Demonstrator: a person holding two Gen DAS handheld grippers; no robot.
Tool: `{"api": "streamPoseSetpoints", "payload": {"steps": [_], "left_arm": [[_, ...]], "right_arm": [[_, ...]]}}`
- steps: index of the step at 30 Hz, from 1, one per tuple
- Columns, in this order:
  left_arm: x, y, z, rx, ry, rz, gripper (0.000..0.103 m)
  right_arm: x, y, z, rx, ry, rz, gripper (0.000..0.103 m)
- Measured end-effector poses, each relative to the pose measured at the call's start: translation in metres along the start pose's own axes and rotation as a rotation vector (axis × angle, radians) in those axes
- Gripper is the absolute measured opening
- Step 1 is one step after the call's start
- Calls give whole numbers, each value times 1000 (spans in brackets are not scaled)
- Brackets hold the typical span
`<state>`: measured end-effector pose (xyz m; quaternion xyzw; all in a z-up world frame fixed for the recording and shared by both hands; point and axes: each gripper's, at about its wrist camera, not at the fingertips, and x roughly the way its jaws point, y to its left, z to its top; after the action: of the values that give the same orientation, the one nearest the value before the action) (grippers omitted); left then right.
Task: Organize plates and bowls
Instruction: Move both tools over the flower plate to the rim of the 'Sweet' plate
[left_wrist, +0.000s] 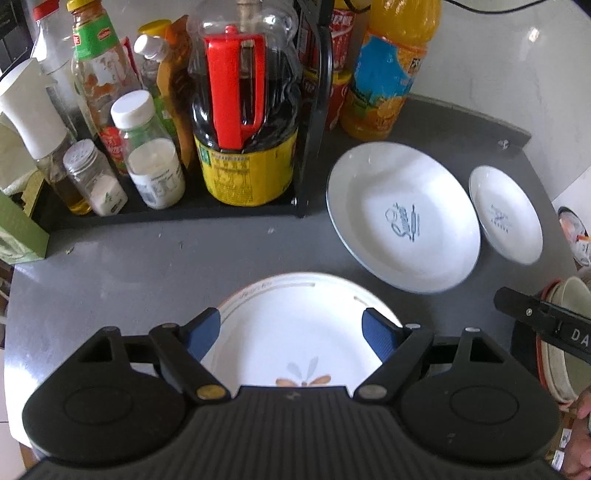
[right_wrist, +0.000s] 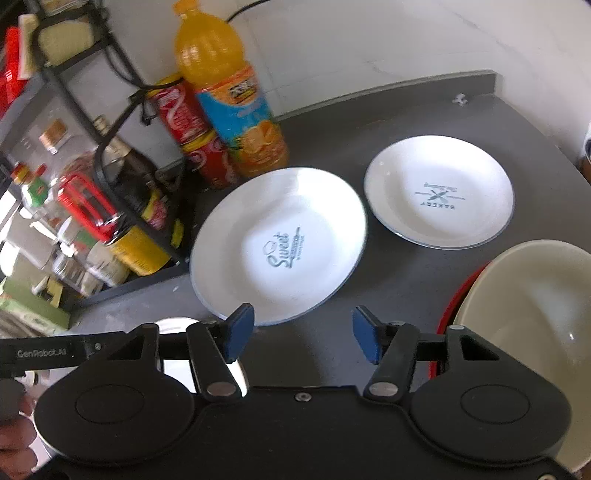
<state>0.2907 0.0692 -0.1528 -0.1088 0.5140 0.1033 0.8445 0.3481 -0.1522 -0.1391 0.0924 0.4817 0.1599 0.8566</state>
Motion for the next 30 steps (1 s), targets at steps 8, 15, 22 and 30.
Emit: {"api": "streamPoseSetpoints", "payload": {"steps": [8, 15, 22, 30], "left_arm": [[28, -6, 19, -11, -32, -21, 78], [56, -26, 32, 84, -38, -25, 69], [82, -48, 47, 116, -30, -70, 58], [106, -59, 58, 121, 5, -68, 40]], "right_arm": [[27, -4, 8, 53, -41, -59, 51], [45, -12, 17, 113, -62, -69, 49], [60, -29, 25, 181, -54, -81, 42], [76, -34, 29, 199, -38, -84, 38]]}}
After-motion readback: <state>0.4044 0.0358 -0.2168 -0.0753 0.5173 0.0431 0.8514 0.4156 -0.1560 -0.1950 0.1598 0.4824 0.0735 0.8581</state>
